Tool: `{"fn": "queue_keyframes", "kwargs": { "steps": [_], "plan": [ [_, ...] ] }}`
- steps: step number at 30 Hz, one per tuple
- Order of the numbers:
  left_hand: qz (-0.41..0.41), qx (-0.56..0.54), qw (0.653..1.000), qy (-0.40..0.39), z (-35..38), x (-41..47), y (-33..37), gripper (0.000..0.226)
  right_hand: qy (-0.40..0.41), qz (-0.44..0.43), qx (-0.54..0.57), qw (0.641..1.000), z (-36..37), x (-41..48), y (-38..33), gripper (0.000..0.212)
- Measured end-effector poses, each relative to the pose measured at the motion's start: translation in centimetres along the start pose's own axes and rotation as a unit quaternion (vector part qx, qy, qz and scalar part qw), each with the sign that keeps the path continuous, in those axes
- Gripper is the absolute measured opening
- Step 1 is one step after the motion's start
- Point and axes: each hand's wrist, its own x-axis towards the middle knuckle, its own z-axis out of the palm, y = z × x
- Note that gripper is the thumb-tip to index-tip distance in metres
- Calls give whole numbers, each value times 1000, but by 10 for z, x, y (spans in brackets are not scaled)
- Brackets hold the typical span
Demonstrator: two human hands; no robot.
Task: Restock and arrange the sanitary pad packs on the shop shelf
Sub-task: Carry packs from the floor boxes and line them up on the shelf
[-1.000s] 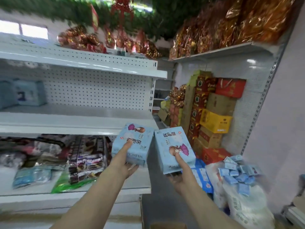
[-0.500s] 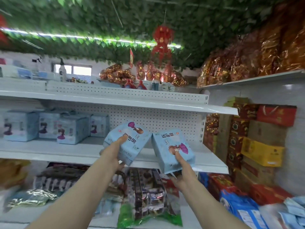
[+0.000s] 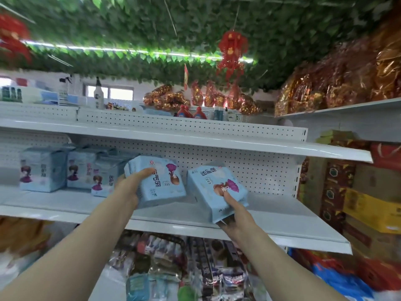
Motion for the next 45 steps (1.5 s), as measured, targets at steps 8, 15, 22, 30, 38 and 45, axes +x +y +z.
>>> {"fn": "queue_keyframes", "kwargs": {
  "steps": [8, 15, 22, 30, 38, 45],
  "plan": [
    [9, 154, 988, 5, 0, 24, 23, 54, -6, 20, -20, 1000, 15, 51, -2, 57],
    [8, 242, 970, -30, -12, 46, 38, 52, -5, 30, -40, 999, 23, 65, 8, 43],
    [20, 311, 948, -56, -37, 86, 58, 45, 36, 40, -82, 995, 46, 70, 28, 45],
    [32, 312, 941, -129, -67, 121, 89, 47, 84, 36, -154, 984, 96, 70, 63, 41],
    [27, 322, 923, -209, -95, 146, 107, 50, 224, -14, -212, 951, 108, 81, 86, 68],
    [38, 337, 897, -283, -109, 161, 118, 63, 374, -60, -422, 824, 124, 68, 91, 51]
  ]
}}
